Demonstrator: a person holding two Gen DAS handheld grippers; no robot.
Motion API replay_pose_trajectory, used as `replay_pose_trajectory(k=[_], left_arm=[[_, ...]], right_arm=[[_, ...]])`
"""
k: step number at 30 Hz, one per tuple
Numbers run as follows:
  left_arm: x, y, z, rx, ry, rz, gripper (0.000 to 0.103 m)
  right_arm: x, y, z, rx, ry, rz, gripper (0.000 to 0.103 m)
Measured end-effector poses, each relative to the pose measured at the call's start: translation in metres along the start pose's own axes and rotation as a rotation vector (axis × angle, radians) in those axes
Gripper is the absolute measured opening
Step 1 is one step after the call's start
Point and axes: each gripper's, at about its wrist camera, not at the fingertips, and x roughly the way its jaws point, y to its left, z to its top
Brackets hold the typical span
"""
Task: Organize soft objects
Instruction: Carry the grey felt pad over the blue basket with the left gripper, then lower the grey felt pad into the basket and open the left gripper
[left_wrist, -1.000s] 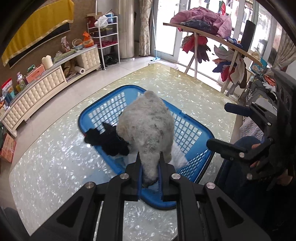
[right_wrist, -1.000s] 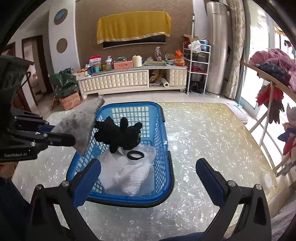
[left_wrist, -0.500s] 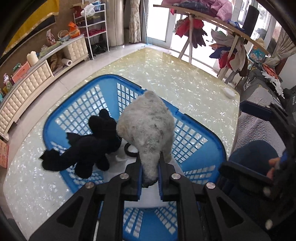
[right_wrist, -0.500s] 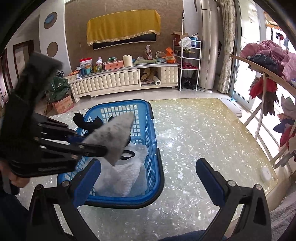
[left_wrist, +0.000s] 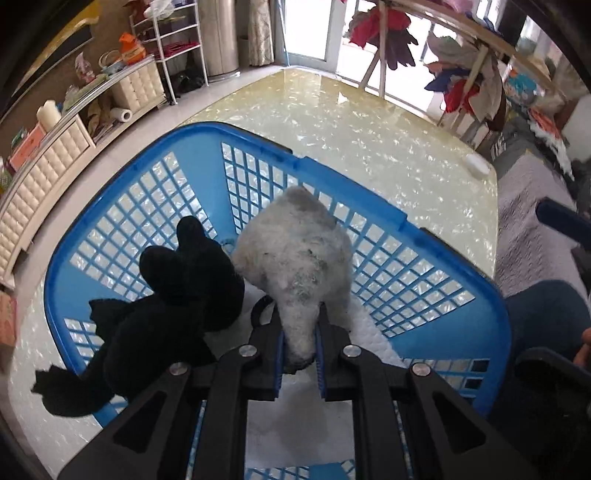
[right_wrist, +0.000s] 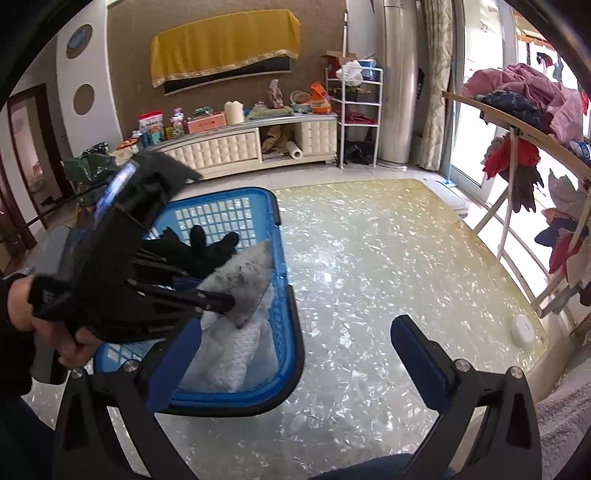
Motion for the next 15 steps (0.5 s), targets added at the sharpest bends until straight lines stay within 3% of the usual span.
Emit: replay_pose_trajectory(k=[9, 15], left_arm=[[0.0078, -0.0019, 0.006, 0.007, 0.044, 0.01, 0.014], [0.0071, -0.004, 0.0082, 0.013, 0.037, 0.032, 0.028]], right_arm=[[0.0017, -0.0002, -0.0003, -0.007, 0.021, -0.022, 0.103], [0.0013, -0.0036, 0.001, -0.001, 0.022, -0.016, 0.103]])
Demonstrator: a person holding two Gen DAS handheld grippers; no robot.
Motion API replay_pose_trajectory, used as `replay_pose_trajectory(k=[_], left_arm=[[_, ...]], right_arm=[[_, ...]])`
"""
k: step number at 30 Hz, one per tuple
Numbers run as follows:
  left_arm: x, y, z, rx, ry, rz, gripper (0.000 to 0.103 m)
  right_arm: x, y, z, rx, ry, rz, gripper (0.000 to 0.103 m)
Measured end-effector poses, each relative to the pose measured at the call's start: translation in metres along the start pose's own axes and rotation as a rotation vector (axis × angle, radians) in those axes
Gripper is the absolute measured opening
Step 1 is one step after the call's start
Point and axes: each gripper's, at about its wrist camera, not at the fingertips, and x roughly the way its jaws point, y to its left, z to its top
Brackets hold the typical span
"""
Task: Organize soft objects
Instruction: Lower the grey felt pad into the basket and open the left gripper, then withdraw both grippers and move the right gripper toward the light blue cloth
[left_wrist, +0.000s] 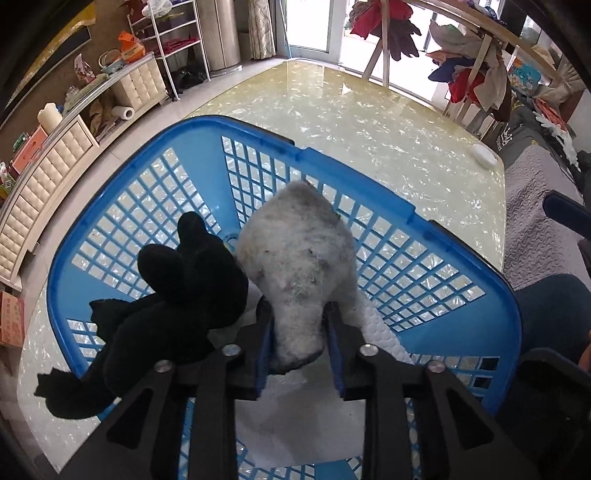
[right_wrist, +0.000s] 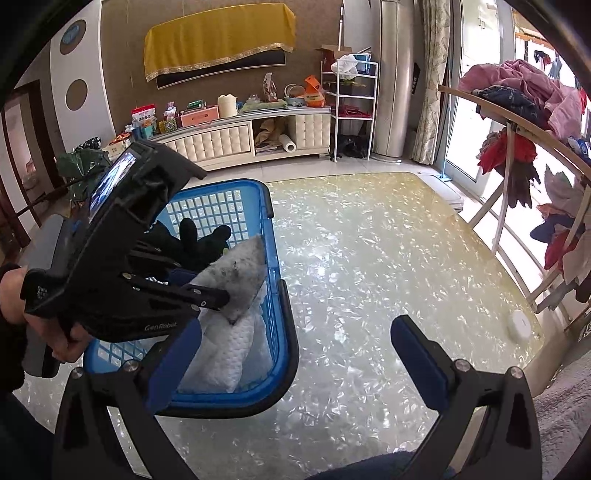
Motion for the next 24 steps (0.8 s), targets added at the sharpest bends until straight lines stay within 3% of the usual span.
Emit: replay_pose_trajectory(k=[2, 4, 7, 21, 24], left_arm=[[0.0, 0.002, -0.003, 0.004, -0.001, 0.006, 0.035], [-0.003, 0.003, -0.004, 0.008, -0.01, 0.019, 0.059], [-0.011, 0.005, -0.005, 0.011, -0.031, 0.042, 0.084], [-0.059, 0.004, -0.027, 0.013, -0.096, 0.065, 0.088], [-0.072, 0.004, -0.038, 0.005, -0.131, 0.079, 0.103]], right_arm=[[0.001, 0.0, 0.0, 0.0, 0.002, 0.0, 0.103], [0.0, -0.001, 0.001, 0.001, 0.001, 0.004, 0.103], [-0.001, -0.003, 0.001, 0.009, -0.003, 0.009, 0.103], [-0.012, -0.002, 0.001, 0.019, -0.032, 0.025, 0.103], [-0.015, 0.0, 0.002, 0.011, -0.044, 0.028, 0.103]])
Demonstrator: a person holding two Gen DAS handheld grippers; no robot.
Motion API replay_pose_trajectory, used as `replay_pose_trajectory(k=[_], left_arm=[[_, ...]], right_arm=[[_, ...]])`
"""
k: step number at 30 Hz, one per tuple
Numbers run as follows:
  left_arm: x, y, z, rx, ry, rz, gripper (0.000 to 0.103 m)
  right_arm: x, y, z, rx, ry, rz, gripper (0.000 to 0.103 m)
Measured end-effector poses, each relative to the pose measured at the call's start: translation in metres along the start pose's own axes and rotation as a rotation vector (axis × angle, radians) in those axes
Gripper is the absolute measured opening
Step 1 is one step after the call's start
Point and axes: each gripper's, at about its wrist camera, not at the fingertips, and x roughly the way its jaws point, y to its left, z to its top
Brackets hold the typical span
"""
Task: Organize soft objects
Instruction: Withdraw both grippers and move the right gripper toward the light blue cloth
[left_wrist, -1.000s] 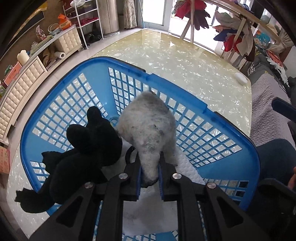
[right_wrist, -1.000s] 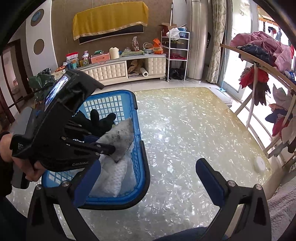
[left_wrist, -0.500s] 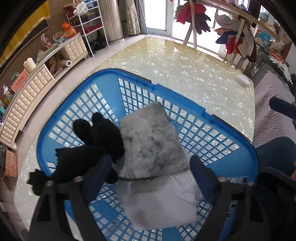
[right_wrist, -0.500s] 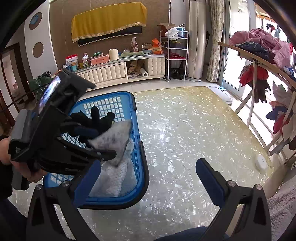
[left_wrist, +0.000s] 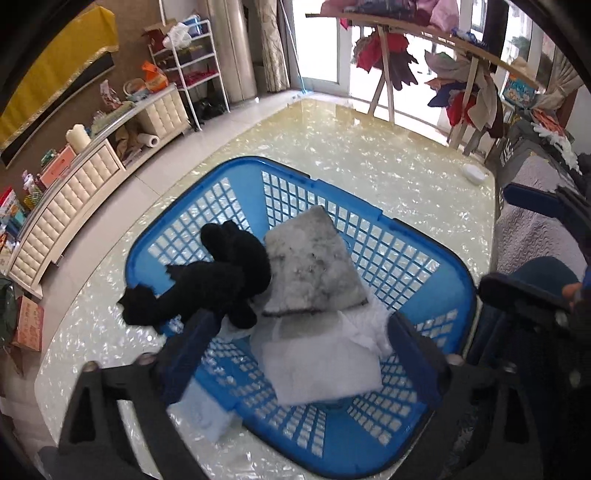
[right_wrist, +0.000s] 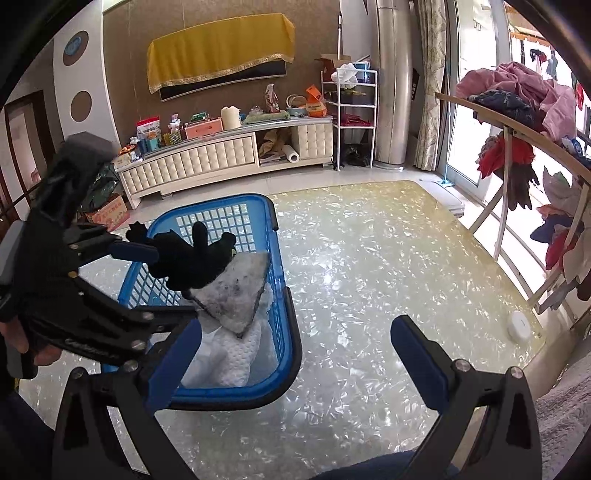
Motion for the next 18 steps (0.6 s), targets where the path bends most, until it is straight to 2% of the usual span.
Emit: replay_pose_trajectory(k=[8, 18], left_arm=[[-0.037, 0.007, -0.033, -0.043, -0.052, -0.005, 0.103], [-0.076, 0.041, -0.085, -0.123, -0.087, 0.044, 0.103]], right_arm=[[-0.007, 0.017, -0.004, -0.034, 0.005, 0.02, 0.102], [-0.014, 0.059, -0.002, -0.107, 0.012, 0.083, 0.103]])
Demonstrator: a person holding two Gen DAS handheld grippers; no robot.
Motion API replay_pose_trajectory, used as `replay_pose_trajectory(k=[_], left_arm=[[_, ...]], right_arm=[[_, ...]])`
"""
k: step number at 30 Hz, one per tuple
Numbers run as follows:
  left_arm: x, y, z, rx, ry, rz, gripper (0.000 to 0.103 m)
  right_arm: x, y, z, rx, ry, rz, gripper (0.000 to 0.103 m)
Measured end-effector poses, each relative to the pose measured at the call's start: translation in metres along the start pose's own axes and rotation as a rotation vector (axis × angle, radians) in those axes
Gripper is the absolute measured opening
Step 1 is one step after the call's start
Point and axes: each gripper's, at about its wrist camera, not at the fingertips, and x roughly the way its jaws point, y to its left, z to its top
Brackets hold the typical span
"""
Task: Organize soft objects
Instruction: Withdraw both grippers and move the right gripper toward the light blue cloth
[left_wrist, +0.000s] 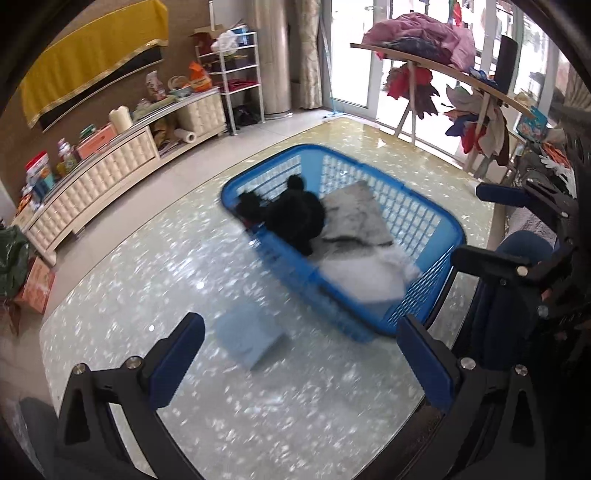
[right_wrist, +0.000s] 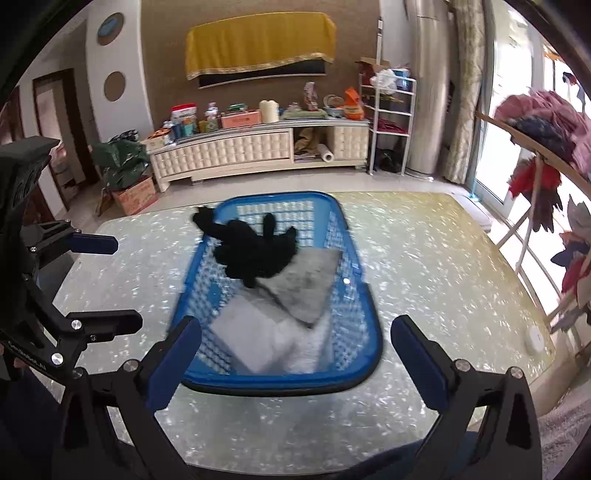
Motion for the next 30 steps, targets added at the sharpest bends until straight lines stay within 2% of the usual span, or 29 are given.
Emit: replay_pose_trajectory(k=[15, 18, 24, 30], left_arm=[[-0.031, 0.079, -0.063, -0.128, 0.025, 0.093, 0.103], [-0.027, 0.095, -0.074, -0.16, 0.057, 0.127, 0.103], [-0.021, 0.12, -0.089, -0.2, 0.101, 0.138, 0.103], [-0.003, 0.142, -0.105, -0.253, 0.135, 0.185, 0.103]], right_arm=[[0.041, 0.084, 0.02, -0.171, 0.083, 0.088, 0.102], [0.051, 0.098, 0.025, -0.2, 0.096, 0.093, 0.103], [0.075, 0.128, 0.028, -0.249, 0.14, 0.119, 0.102], [0.107, 0.155, 0.025, -0.286, 0.217, 0.116, 0.102]])
